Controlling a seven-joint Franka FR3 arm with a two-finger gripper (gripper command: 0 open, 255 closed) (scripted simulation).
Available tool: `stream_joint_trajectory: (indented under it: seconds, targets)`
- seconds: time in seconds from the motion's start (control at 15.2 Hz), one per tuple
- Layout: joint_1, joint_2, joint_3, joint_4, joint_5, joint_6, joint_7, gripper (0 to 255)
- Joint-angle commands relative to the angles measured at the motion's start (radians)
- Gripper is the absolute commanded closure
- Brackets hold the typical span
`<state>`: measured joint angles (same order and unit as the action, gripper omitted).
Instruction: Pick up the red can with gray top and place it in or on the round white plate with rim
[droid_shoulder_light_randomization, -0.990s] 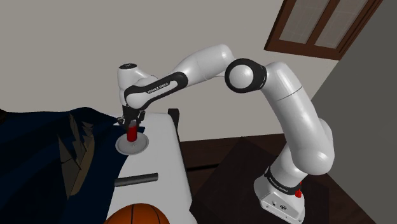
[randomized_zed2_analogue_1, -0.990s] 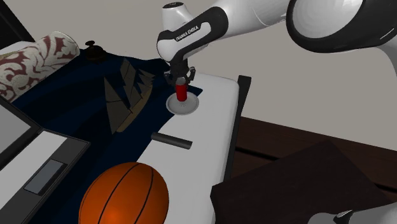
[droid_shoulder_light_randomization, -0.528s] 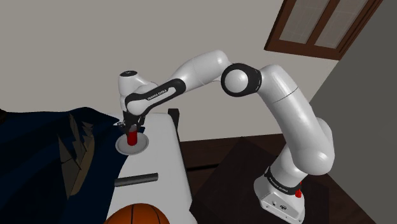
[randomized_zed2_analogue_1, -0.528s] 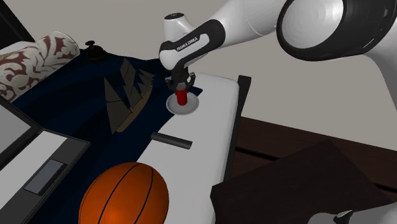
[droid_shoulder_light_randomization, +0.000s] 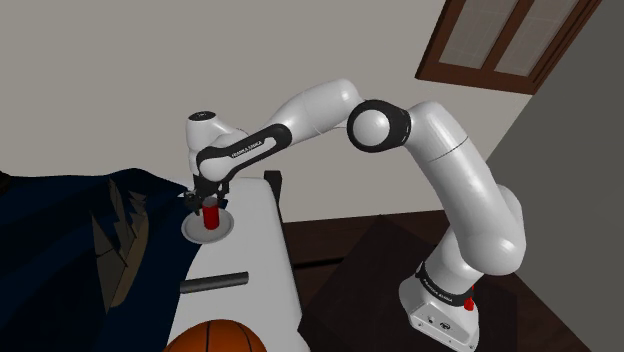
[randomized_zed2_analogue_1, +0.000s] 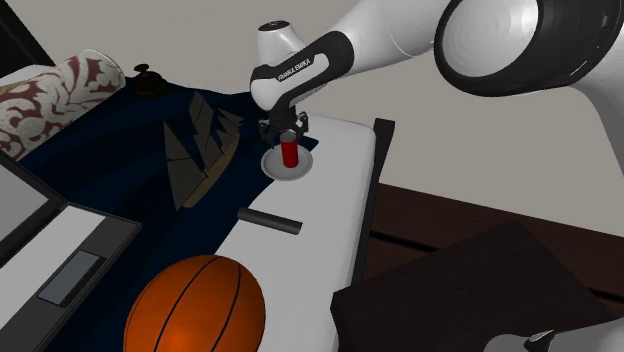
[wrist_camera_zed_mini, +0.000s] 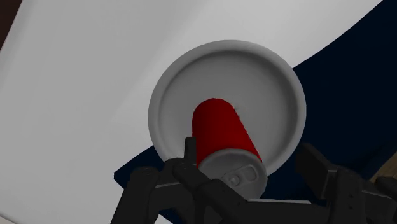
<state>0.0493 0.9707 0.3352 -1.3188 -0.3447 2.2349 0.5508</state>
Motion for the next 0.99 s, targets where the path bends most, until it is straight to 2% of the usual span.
stream_joint_trajectory:
  seconds: [0.0, 0.2, 0.46, 0.92]
  targets:
    - [0.000, 0.000, 0.000, 0.000, 0.000, 0.000, 0.000, 0]
    - [0.000, 0.000, 0.000, 0.000, 0.000, 0.000, 0.000, 0]
    - [-0.014, -0.085, 0.021, -0.020, 0.019, -0.066, -0.008, 0]
    - [-0.014, -0.085, 0.021, -0.020, 0.019, -0.066, -0.008, 0]
